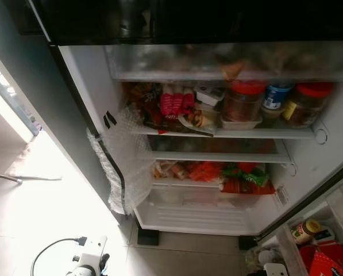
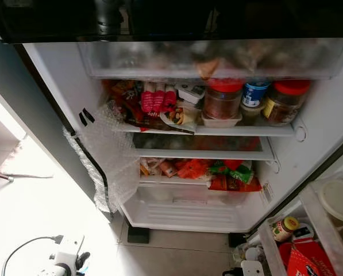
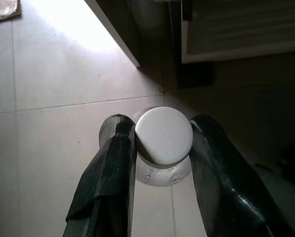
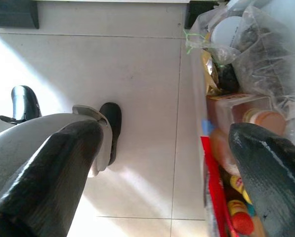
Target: Restocking fridge
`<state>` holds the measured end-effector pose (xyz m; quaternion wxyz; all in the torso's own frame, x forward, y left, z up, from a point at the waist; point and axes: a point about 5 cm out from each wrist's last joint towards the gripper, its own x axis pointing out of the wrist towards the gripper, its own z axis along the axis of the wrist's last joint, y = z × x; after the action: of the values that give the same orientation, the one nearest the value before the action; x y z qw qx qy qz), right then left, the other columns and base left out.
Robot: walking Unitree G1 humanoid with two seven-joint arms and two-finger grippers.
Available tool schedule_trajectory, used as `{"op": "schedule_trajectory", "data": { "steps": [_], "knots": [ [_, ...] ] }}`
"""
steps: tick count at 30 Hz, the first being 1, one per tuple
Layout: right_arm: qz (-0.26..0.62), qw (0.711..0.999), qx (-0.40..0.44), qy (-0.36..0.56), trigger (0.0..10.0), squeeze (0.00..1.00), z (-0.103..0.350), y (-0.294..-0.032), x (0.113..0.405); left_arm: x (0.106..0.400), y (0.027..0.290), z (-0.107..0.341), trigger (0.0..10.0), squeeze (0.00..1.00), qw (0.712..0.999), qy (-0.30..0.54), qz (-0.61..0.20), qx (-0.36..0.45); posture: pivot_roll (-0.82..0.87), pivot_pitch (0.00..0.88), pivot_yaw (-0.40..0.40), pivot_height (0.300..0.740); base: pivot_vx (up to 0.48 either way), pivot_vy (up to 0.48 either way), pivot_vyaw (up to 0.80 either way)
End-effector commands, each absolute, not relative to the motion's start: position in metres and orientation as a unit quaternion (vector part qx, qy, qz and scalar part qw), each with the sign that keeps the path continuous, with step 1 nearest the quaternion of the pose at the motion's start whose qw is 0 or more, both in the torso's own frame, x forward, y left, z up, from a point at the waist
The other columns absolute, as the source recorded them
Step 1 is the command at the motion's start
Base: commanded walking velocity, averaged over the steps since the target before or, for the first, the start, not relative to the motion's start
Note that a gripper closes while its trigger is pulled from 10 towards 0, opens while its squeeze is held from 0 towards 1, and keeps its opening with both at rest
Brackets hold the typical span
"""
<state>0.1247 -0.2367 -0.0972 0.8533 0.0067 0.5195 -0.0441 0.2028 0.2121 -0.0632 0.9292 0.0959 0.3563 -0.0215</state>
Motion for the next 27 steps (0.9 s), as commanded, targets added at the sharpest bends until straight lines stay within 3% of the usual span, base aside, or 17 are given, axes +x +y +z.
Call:
{"op": "schedule_trajectory", "data": {
  "steps": [1, 2, 3, 5, 13, 18, 27],
  "knots": [
    [-0.038, 0.848, 0.004, 0.529, 10.0, 0.0, -0.099, -0.237, 0.119, 0.199, 0.209, -0.064, 10.0, 0.0, 0.937, 0.342, -0.036, 0.067, 0.01, 0.077, 0.025, 0.74, 0.0, 0.0, 0.0],
    [-0.038, 0.848, 0.004, 0.529, 10.0, 0.0, -0.099, -0.237, 0.119, 0.199, 0.209, -0.064, 10.0, 0.0, 0.937, 0.342, -0.036, 0.067, 0.01, 0.077, 0.025, 0.74, 0.0, 0.0, 0.0],
    [-0.038, 0.848, 0.004, 0.529, 10.0, 0.0, -0.099, -0.237, 0.119, 0.25, 0.204, -0.025, 10.0, 0.0, 0.964, 0.236, -0.088, 0.086, 0.01, 0.072, 0.025, 0.74, 0.0, 0.0, 0.0],
    [-0.036, 0.848, 0.004, 0.528, 10.0, 0.0, -0.099, -0.237, 0.119, 0.27, 0.198, -0.005, 10.0, 0.0, 0.971, 0.188, -0.117, 0.09, 0.0, 0.061, 0.029, 0.74, 0.0, 0.0, 0.0],
    [-0.044, 0.849, 0.011, 0.527, 10.0, 0.0, -0.099, -0.237, 0.118, 0.27, 0.196, -0.001, 10.0, 0.0, 0.975, 0.159, -0.132, 0.077, -0.02, 0.051, 0.037, 0.74, 0.0, 0.0, 0.0],
    [-0.044, 0.85, 0.014, 0.525, 10.0, 0.0, -0.099, -0.236, 0.12, 0.278, 0.16, 0.021, 10.0, 0.0, 0.98, 0.089, -0.176, 0.042, -0.03, 0.057, 0.044, 0.74, 0.0, 0.0, 0.0],
    [-0.045, 0.855, 0.013, 0.517, 10.0, 0.0, -0.097, -0.236, 0.126, 0.266, 0.152, 0.028, 10.0, 0.0, 0.979, 0.063, -0.196, -0.011, -0.03, 0.064, 0.047, 0.74, 0.0, 0.0, 0.0]
  ]
}}
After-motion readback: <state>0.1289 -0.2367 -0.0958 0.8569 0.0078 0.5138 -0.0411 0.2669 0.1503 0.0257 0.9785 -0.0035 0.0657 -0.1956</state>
